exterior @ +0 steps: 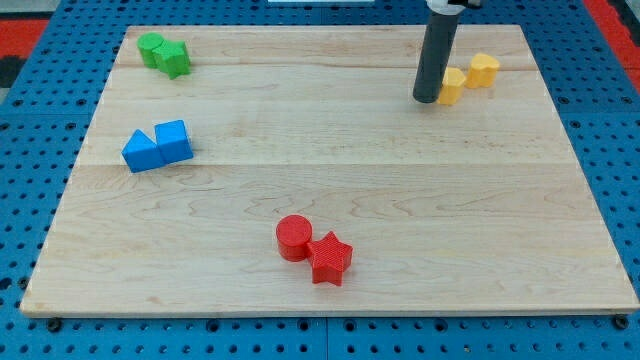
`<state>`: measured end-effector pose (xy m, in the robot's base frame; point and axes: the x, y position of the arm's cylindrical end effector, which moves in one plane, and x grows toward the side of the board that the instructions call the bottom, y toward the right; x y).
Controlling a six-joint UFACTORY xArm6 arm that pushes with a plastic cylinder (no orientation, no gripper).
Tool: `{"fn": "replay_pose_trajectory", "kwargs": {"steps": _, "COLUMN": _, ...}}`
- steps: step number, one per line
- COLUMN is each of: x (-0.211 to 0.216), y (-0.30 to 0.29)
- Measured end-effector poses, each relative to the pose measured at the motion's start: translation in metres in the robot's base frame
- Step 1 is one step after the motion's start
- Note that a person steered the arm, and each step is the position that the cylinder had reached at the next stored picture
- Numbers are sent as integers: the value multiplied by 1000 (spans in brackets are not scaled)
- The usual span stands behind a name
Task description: Move the green star diagonal bottom left to the yellow hexagon
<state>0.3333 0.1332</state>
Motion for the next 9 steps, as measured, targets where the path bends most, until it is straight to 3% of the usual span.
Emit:
{"fn": "replay_pose_trajectory", "kwargs": {"steps": 4, "x": -22, "y": 12}}
{"fn": "replay_pose_trajectory", "kwargs": {"steps": 9, "x": -22, "y": -235}}
